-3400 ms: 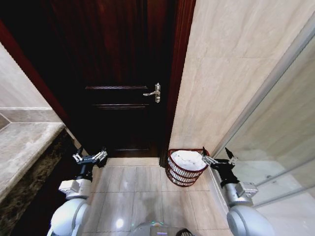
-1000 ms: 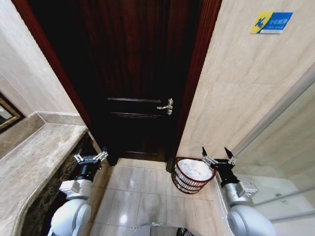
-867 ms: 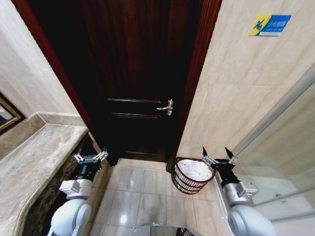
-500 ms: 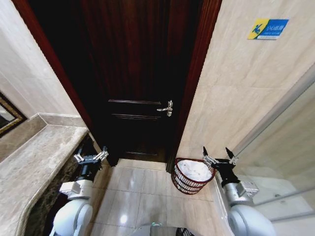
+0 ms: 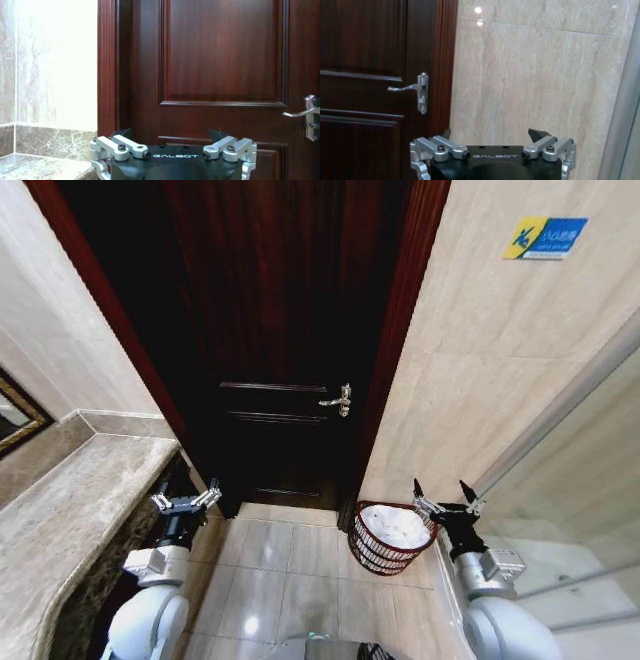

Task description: Discard the used towel into the hamper.

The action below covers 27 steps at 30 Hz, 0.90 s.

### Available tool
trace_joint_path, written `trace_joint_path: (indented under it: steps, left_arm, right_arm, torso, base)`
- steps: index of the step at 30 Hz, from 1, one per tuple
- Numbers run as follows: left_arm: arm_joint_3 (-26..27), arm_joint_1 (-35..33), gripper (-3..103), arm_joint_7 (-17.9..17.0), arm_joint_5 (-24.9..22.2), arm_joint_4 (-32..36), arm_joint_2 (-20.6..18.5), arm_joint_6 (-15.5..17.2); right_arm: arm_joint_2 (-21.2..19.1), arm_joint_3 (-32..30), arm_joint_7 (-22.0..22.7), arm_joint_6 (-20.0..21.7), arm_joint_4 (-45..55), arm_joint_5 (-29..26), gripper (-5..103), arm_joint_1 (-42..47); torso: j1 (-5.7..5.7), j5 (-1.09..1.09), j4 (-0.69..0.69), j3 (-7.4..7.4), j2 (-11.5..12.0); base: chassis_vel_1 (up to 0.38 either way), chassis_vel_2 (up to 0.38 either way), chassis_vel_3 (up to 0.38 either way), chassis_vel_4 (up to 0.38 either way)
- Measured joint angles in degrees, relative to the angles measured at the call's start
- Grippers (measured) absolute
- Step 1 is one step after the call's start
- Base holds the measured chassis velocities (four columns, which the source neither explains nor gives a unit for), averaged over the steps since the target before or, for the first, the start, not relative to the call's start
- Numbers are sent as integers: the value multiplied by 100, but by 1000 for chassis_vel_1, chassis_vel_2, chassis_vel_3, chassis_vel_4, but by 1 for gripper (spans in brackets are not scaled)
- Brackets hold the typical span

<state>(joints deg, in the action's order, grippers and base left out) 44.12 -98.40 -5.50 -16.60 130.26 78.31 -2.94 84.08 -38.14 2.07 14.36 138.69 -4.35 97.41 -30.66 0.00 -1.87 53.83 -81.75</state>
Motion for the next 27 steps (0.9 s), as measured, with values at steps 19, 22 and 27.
trace_joint_path:
  steps: [19,22,27]
  left_arm:
    - [2,0,100,0,1,2,0,5]
    - [3,-1,100,0,1,2,0,5]
    - [3,0,100,0,0,2,0,6]
  right_arm:
    - [0,0,3,0,0,2,100,0]
    - [0,0,3,0,0,2,100,0]
    - [0,1,3,0,-1,1,100,0]
  torso:
    - [13,0,0,-15,25]
    - [13,0,0,-15,27]
    - [13,0,0,-17,32]
  base:
    - [2,-3,-2,2]
    - [0,0,0,0]
    - [0,0,0,0]
